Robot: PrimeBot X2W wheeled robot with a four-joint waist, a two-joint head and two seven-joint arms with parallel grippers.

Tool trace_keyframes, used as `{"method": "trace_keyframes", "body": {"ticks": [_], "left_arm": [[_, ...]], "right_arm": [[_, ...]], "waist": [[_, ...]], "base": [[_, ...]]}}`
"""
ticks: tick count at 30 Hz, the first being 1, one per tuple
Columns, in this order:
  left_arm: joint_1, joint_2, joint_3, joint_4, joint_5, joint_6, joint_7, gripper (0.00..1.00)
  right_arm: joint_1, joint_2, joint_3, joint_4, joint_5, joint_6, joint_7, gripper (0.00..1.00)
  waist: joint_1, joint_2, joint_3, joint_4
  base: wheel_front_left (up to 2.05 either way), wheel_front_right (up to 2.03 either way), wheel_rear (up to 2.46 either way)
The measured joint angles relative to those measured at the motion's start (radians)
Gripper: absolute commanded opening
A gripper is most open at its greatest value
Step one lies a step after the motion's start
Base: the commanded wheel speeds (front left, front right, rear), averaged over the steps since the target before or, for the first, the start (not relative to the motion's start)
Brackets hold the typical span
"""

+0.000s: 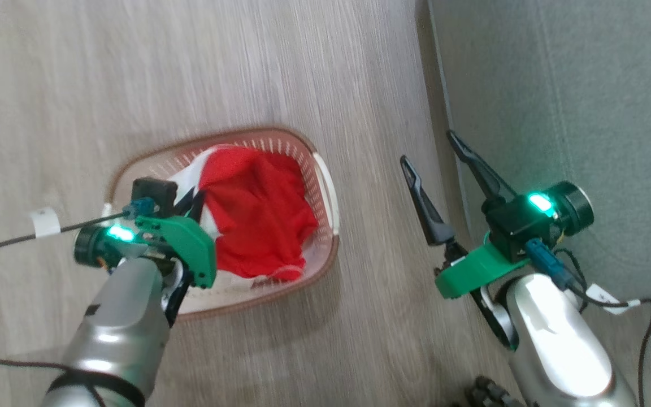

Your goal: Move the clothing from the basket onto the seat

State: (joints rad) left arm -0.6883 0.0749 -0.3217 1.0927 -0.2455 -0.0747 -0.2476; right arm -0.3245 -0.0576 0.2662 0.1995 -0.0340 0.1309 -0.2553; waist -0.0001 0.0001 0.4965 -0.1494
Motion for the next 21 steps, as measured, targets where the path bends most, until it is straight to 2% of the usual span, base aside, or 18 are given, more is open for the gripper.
{"method": "trace_keyframes", "body": {"ticks": [7, 13, 21], "left_arm": [[0.151, 0.000, 0.049, -0.290, 0.030, 0.013, 0.000, 0.00], [0.258, -0.008, 0.134, -0.547, 0.055, 0.013, 0.000, 0.00], [0.354, -0.029, 0.226, -0.858, 0.072, -0.012, 0.000, 0.00]], "right_arm": [[0.051, 0.000, -0.008, 0.029, 0.000, 0.000, 0.000, 1.00], [0.083, 0.000, -0.012, 0.048, 0.000, 0.000, 0.000, 1.00], [0.124, 0.000, -0.012, 0.052, 0.000, 0.000, 0.000, 1.00]], "waist": [[0.0000, 0.0000, -0.124, 0.032], [0.0000, 0.0000, -0.220, 0.056], [0.0000, 0.0000, -0.323, 0.081]], "base": [[0.00, 0.00, 0.00], [0.00, 0.00, 0.00], [0.00, 0.00, 0.00]]}}
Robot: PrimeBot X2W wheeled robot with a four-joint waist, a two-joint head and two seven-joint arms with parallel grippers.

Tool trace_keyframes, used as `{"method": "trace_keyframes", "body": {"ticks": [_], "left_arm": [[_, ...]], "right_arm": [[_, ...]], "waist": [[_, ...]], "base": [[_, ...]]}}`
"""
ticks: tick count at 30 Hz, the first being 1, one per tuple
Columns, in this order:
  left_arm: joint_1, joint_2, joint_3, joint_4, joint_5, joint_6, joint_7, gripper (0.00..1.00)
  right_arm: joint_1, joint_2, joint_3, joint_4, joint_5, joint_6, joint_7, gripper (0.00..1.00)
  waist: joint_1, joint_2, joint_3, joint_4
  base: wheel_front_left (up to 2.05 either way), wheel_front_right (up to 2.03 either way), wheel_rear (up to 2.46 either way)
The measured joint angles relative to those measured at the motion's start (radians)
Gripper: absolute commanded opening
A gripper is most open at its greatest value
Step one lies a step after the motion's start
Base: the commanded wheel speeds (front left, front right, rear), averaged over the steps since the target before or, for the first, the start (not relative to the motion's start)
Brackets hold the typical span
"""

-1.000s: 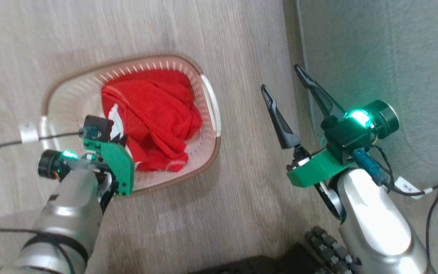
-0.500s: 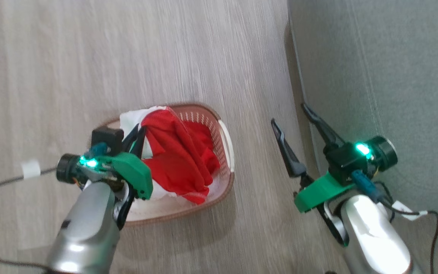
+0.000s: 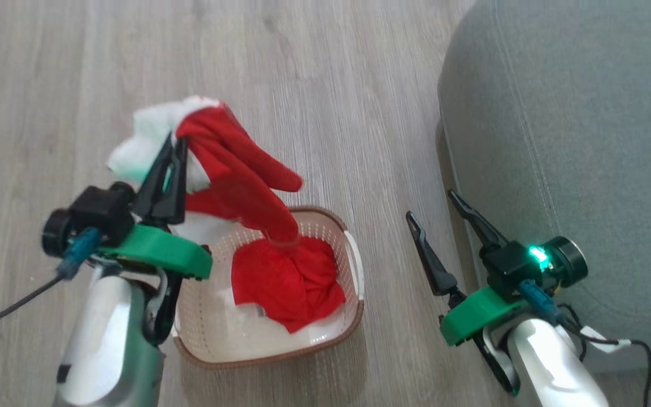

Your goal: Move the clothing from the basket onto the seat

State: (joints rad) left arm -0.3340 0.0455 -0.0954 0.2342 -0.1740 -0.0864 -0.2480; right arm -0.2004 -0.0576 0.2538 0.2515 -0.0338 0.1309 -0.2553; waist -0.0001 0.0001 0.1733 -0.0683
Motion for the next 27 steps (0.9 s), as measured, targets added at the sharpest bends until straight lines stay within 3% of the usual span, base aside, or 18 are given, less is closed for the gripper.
{"method": "trace_keyframes", "body": {"ticks": [11, 27], "left_arm": [[0.013, -0.005, 0.050, -0.307, -0.048, -0.007, -0.001, 0.00], [0.016, -0.006, 0.054, -0.355, -0.067, -0.003, -0.009, 0.00]], "right_arm": [[0.056, 0.000, 0.000, -0.054, 0.000, 0.000, 0.000, 1.00], [0.073, 0.000, 0.016, -0.084, 0.005, 0.000, 0.000, 1.00]], "waist": [[0.0000, 0.0000, -0.089, 0.023], [0.0000, 0.0000, -0.111, 0.024]], "base": [[0.00, 0.00, 0.00], [0.00, 0.00, 0.00]]}}
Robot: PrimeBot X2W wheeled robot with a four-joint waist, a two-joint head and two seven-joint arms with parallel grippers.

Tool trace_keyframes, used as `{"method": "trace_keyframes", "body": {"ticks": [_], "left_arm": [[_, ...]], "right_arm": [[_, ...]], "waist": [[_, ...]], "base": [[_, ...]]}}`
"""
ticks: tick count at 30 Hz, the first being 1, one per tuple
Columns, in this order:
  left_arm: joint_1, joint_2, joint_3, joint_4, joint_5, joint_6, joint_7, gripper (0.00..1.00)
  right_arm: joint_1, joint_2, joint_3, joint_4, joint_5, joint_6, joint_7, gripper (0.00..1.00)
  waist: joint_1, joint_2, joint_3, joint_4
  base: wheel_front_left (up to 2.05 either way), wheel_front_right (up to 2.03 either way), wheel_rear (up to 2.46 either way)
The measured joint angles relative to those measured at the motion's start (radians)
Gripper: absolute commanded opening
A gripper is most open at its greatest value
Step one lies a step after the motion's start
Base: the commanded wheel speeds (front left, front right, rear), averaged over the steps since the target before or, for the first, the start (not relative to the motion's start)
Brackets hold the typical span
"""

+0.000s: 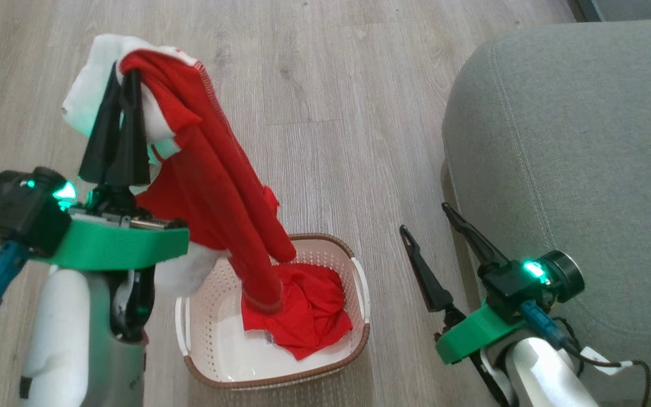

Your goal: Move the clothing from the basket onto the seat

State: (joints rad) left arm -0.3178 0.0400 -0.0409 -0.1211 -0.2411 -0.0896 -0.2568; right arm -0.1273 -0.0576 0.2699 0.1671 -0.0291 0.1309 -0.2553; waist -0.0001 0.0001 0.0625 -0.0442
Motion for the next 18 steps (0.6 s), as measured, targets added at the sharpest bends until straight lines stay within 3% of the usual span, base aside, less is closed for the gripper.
{"method": "trace_keyframes", "body": {"ticks": [6, 9, 18], "left_arm": [[0.013, 0.000, -0.036, 0.003, 0.000, -0.013, 0.000, 0.00], [0.013, 0.000, -0.062, 0.013, 0.013, -0.017, 0.000, 0.00], [0.012, 0.000, -0.150, 0.034, 0.016, -0.023, 0.000, 0.00]], "right_arm": [[-0.002, -0.001, 0.050, -0.042, 0.011, 0.000, 0.000, 1.00], [-0.009, -0.017, 0.128, -0.060, 0.028, 0.000, 0.000, 1.00], [-0.103, -0.042, 0.221, -0.037, 0.029, 0.000, 0.000, 1.00]], "waist": [[0.0000, 0.0000, 0.001, 0.000], [0.0000, 0.0000, 0.008, 0.002], [0.0001, 0.0000, 0.021, 0.018]], "base": [[0.00, 0.00, 0.00], [0.00, 0.00, 0.00], [0.00, 0.00, 0.00]]}}
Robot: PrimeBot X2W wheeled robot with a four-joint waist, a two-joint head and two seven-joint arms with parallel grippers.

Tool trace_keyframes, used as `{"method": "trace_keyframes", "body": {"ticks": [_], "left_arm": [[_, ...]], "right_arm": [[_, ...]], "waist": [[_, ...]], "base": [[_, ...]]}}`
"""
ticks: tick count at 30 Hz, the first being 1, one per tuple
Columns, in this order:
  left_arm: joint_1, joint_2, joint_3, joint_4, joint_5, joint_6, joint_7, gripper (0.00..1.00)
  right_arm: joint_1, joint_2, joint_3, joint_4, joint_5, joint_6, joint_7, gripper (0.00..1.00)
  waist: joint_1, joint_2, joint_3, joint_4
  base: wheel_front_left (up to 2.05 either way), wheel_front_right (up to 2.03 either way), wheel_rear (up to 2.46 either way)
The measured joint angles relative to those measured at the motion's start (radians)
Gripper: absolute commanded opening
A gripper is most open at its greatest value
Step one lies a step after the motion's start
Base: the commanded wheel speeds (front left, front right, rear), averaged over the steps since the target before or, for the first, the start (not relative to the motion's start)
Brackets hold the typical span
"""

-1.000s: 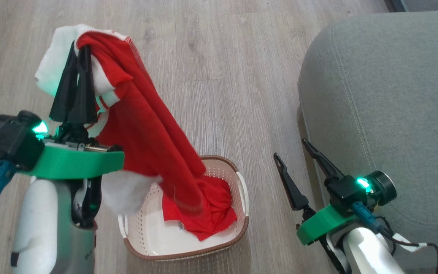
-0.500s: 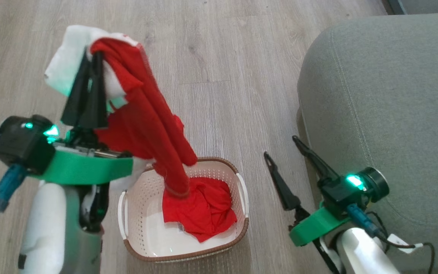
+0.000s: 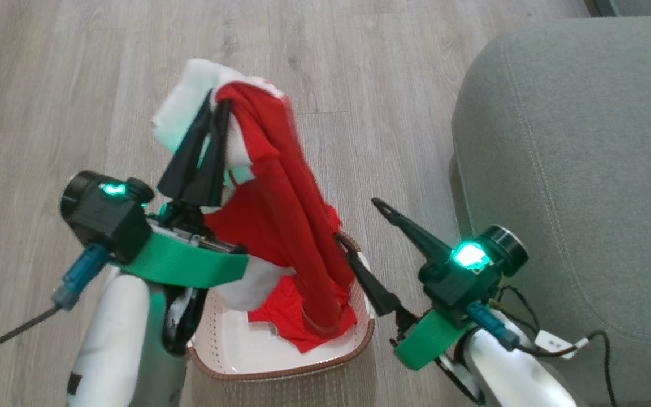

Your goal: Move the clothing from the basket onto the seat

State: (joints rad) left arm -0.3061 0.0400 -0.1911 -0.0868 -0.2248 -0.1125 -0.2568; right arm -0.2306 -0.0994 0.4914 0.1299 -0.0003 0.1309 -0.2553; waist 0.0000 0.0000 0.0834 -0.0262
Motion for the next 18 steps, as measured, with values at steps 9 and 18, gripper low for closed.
{"method": "trace_keyframes", "body": {"ticks": [9, 18], "left_arm": [[-0.003, 0.000, -0.100, 0.013, 0.000, 0.000, 0.000, 0.00], [-0.018, 0.001, -0.185, 0.014, 0.000, 0.003, 0.000, 0.00]], "right_arm": [[-0.058, 0.001, 0.090, 0.092, 0.007, 0.000, 0.000, 1.00], [-0.087, 0.006, 0.106, 0.171, 0.016, 0.000, 0.000, 1.00]], "waist": [[0.0000, 0.0000, 0.005, 0.026], [0.0000, 0.0000, 0.000, 0.036]], "base": [[0.00, 0.00, 0.00], [0.00, 0.00, 0.00]]}}
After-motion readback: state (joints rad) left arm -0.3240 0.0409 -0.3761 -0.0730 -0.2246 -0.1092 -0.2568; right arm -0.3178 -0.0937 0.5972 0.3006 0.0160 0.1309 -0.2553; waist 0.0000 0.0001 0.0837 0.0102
